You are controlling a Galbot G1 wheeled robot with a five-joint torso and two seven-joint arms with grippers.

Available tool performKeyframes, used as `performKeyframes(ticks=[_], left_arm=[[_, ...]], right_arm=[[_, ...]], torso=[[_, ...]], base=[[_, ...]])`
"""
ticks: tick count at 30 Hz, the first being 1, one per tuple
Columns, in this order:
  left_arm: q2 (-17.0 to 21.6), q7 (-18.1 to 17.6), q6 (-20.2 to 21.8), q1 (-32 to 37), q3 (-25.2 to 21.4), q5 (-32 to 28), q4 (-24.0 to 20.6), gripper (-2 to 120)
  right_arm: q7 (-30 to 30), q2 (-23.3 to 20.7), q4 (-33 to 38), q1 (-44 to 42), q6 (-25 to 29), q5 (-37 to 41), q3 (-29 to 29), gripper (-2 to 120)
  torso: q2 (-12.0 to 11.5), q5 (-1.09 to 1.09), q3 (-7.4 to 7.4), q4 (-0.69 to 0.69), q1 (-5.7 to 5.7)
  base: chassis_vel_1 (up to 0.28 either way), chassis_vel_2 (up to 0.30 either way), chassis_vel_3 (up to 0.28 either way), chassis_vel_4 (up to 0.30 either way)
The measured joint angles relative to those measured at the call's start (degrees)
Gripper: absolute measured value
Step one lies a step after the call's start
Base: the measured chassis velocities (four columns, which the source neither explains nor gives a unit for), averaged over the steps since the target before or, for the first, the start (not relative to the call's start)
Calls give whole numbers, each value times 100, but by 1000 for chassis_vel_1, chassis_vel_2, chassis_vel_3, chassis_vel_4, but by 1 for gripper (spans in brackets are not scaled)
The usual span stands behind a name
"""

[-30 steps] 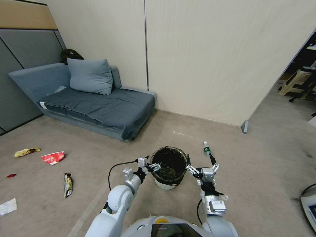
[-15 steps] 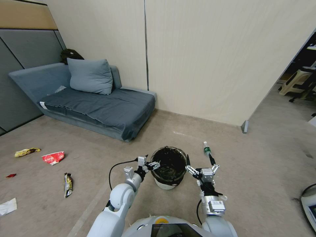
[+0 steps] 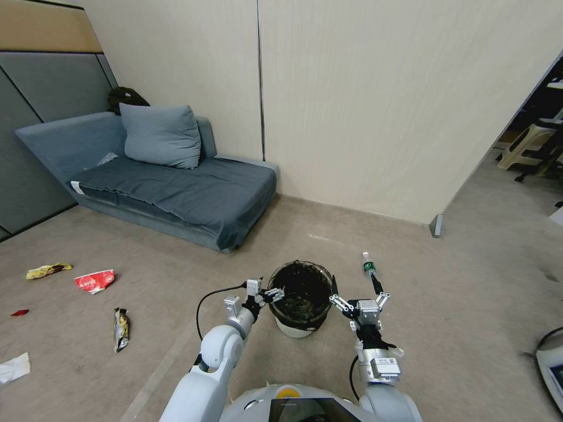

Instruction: Pick up the trash bin, then pick up the garbage from the floor and place it into the trash bin.

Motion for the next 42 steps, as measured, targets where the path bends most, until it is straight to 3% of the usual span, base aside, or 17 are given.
performKeyframes(ticks=[27,30,37,39,41,42], left_arm=[[-107,-120,197,-459,135,-19,886,95],[-121,-121,195,-463,157,-15,931,90],[-190,-200,373,-357,235,172,958,61],[-193,-211,374,-344,241,185,953,59],[-212,-285,374,-265,268,232,902,48],[-212,-285,374,-265,268,232,902,48]], right_arm=[[-80,0,-12,-10,69,-61,29,100],[-80,0,-12,-13,78,-64,27,100],[-80,0,0,-23,83,-66,19,100],[-80,0,0,-24,84,-66,18,100],[-80,0,0,-23,84,-68,9,100],[-80,0,0,-23,84,-68,9,100]], torso=[[0,2,-2,2,0],[1,3,-2,3,-1],[3,3,-4,2,-1],[3,3,-4,2,-2],[3,2,-4,2,-2],[3,2,-4,2,-2]], base=[[0,0,0,0],[0,0,0,0],[0,0,0,0],[0,0,0,0],[0,0,0,0],[0,0,0,0]])
